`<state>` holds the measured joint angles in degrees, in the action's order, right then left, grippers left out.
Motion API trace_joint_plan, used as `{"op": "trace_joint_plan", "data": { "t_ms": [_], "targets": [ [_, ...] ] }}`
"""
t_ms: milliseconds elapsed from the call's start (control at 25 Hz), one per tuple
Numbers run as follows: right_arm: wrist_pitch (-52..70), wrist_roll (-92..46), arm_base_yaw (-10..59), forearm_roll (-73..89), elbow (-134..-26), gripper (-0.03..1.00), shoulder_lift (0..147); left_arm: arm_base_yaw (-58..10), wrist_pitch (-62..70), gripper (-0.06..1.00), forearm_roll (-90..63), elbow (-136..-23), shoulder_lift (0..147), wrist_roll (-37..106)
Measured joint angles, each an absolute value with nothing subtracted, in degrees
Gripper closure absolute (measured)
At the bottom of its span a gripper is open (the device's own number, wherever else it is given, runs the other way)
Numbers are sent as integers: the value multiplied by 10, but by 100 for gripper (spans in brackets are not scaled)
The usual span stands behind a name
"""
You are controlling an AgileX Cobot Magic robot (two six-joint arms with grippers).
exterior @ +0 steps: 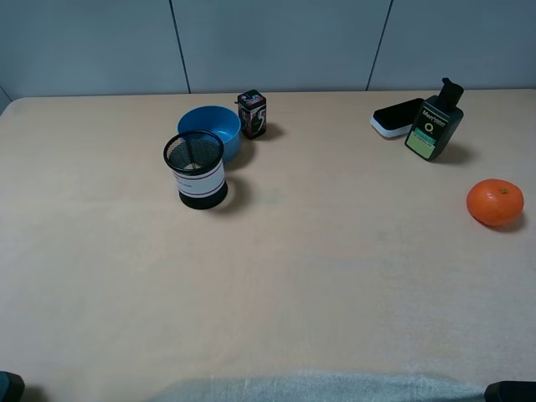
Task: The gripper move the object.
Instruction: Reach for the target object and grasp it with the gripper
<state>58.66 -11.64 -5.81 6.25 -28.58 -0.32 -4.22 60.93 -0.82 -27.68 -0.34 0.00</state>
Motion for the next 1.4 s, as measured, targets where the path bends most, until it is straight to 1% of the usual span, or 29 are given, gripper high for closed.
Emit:
{"op": "trace_joint_plan", "data": {
  "t_ms": [1400],
  "targets": [
    [587, -116, -58, 62, -286, 34, -3, -42, 609, 19, -8, -277, -3, 0]
  ]
}}
